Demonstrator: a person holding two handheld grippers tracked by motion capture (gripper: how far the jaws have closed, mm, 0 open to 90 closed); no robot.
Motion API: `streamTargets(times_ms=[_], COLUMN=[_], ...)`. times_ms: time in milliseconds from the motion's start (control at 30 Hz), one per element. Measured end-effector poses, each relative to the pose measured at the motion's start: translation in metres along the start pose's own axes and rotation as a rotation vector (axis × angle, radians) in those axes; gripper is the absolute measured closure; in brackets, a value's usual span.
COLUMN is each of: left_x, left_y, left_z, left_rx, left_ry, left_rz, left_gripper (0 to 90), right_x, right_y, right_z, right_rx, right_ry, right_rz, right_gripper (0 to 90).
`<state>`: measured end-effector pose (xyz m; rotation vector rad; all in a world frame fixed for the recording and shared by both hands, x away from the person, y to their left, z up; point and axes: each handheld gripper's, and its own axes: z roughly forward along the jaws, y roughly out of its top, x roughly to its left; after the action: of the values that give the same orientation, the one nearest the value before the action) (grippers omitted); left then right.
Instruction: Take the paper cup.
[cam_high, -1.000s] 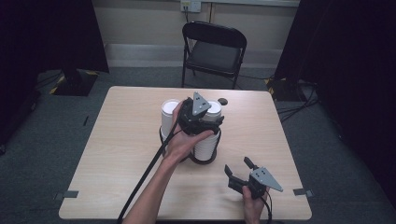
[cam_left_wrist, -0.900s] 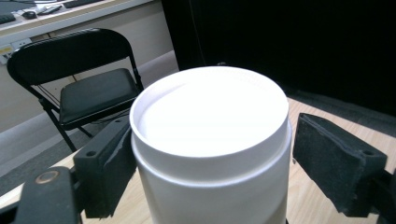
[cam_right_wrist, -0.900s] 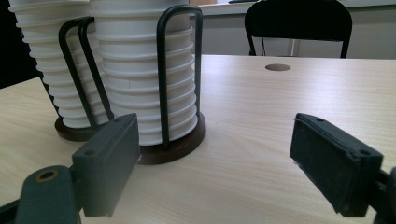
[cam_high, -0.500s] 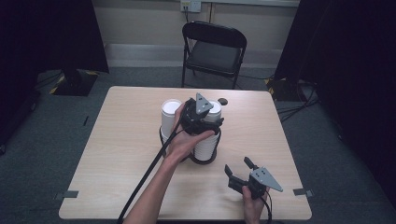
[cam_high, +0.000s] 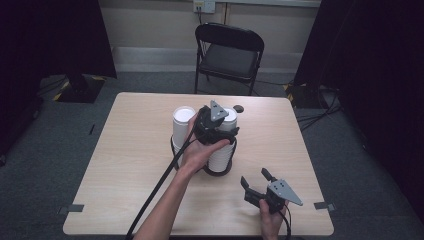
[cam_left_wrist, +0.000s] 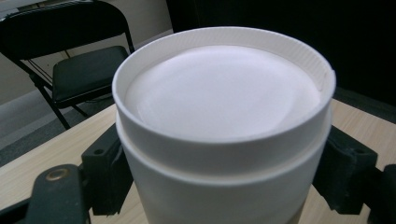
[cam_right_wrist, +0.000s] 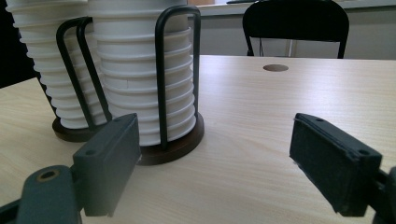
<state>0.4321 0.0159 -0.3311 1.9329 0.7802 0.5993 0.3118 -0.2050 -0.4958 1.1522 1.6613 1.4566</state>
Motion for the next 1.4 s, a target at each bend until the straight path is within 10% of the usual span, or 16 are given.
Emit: streamTargets(times_ms=[1400], left_x=[0.004], left_y=[0.010], left_z=[-0.026], left_rx=[-0.202], left_ry=[-0.001], left_rz=[-0.059], left_gripper=[19.4], right_x=[0.000], right_y=[0.000], right_z=[0.000], right_rx=[0.004], right_ry=[-0.002], right_rz=[-0.002], right_gripper=[15.9])
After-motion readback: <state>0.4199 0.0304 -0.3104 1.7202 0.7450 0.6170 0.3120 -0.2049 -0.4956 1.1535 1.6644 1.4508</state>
